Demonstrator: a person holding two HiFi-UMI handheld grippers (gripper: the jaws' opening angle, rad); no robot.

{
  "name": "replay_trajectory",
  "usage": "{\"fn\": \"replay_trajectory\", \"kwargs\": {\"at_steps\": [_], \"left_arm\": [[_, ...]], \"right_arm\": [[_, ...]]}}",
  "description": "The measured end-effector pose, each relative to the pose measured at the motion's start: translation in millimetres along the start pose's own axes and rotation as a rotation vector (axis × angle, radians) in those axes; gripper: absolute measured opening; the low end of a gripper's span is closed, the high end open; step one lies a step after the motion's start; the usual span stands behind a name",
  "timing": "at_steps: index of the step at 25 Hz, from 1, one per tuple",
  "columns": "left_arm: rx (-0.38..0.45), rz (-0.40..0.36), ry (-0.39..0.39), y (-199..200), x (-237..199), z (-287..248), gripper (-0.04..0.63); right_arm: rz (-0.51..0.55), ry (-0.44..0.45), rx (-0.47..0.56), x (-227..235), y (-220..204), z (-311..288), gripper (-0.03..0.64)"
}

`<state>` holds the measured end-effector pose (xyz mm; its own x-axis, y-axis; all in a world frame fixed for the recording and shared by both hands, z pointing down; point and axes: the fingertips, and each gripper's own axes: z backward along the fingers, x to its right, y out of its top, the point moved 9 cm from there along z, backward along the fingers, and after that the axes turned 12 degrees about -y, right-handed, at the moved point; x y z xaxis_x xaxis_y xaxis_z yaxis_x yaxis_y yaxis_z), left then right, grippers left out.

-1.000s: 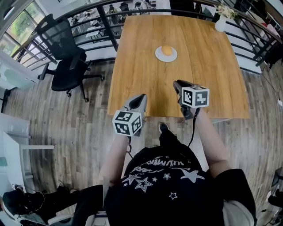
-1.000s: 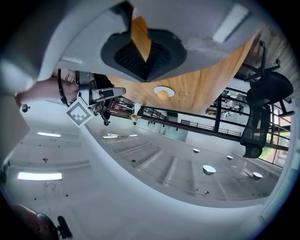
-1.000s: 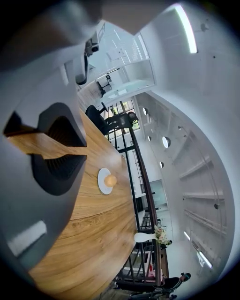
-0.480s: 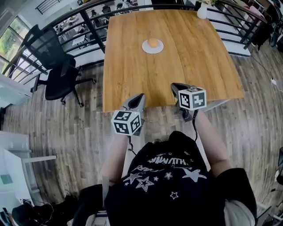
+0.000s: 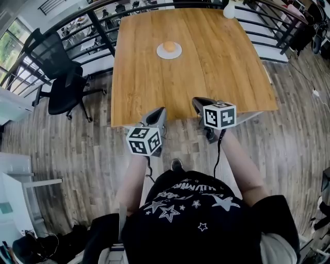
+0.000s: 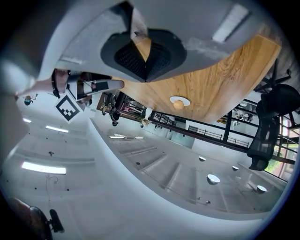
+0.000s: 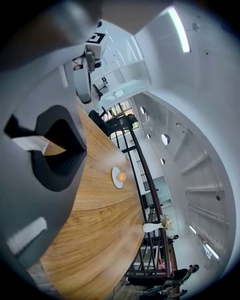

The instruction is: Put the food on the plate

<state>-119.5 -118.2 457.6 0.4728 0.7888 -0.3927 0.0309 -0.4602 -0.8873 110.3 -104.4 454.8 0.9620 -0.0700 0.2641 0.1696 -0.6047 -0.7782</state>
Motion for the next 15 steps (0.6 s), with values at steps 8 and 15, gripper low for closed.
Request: {"fn": "replay_trajectory", "kwargs": {"at_steps": [8,15], "left_arm": [[-0.017,-0.010,0.025,-20.2,45.4,0.8,0.002],[-0.016,-0.025,0.029,-39.9,97.0,10.3,0.002]], "right_arm": [[-0.025,0.035,0.041,16.0,-27.1,45.4,0.000],[-0.026,0.029,0.046,28.5,-55.9,89.5,0.000]]}}
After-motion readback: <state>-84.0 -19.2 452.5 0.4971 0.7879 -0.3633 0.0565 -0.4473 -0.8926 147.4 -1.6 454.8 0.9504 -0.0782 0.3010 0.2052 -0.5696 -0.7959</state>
